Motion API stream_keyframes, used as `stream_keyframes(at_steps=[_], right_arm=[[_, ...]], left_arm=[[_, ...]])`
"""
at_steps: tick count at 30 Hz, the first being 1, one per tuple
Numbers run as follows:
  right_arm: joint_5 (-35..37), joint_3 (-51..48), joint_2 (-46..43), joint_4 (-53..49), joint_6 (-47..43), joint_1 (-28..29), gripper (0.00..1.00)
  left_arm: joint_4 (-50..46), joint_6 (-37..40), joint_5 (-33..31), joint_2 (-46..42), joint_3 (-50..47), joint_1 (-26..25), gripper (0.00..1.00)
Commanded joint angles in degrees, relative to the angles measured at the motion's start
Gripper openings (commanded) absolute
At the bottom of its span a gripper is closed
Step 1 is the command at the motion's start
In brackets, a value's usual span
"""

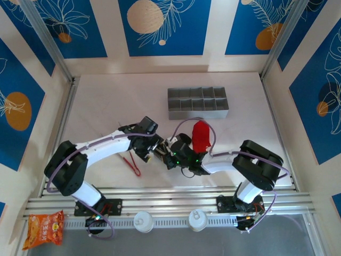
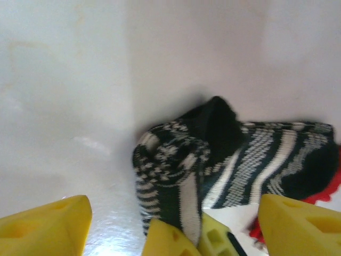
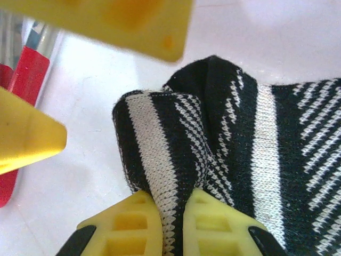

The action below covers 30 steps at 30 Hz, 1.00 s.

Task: Roll the socks

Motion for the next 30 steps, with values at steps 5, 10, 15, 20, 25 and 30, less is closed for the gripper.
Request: stream_keyframes(at_steps=[5, 10, 15, 20, 25, 30], right_arm=[[-14.6, -8.9, 4.7, -9.2, 7.1, -7.1, 0.00], [-22.8, -9.1, 7.8, -7.8, 8.6, -12.5, 0.00], [-27.0, -8.8, 10.3, -8.0, 10.7, -16.4, 0.00], [-28.6, -8.5, 10.8, -8.5, 12.4, -18.7, 0.00], [-30.9, -7.9, 11.6, -9.4, 12.9, -21.2, 0.00], [-31.3, -6.9, 12.6, -10.4, 12.7, -21.9, 0.00]], left_arm=[[4.6, 8.4, -0.1, -3.0, -2.7, 0.7, 0.61], [9.1, 12.5, 3.3, -1.6, -5.0, 0.3, 0.50], [11.6, 14.3, 4.1, 0.6, -5.3, -0.9, 0.45], [13.6, 15.1, 4.9, 4.1, -5.4, -2.0, 0.45], [14.3, 15.5, 3.4, 5.6, -5.5, -2.8, 0.50], [14.6, 16.8, 3.8, 9.2, -3.3, -3.5, 0.49]])
